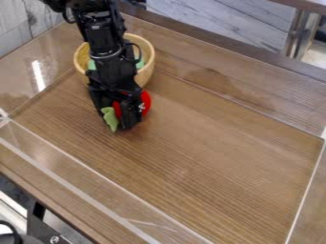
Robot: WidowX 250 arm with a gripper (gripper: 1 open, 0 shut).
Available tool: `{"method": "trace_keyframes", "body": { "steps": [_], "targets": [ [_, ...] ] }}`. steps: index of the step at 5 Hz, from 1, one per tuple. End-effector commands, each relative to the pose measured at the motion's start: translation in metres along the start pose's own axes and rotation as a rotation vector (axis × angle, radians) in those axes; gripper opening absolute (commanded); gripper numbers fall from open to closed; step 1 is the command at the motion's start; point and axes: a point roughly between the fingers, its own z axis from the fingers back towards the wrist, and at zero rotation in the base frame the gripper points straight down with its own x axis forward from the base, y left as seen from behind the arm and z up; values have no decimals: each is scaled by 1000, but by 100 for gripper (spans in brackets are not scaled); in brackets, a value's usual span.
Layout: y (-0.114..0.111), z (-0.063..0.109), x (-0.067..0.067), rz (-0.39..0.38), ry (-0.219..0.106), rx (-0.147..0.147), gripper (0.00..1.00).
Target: Move the red fruit to the left
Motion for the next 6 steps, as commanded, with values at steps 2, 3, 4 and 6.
{"method": "trace_keyframes", "body": {
  "steps": [2,3,4,6],
  "targets": [
    [15,22,-10,31,-61,20,0],
    [30,25,-19,73,-57,25,0],
    [42,25,-24,112,-49,27,0],
    [64,38,-24,188,-21,17,0]
  ]
}}
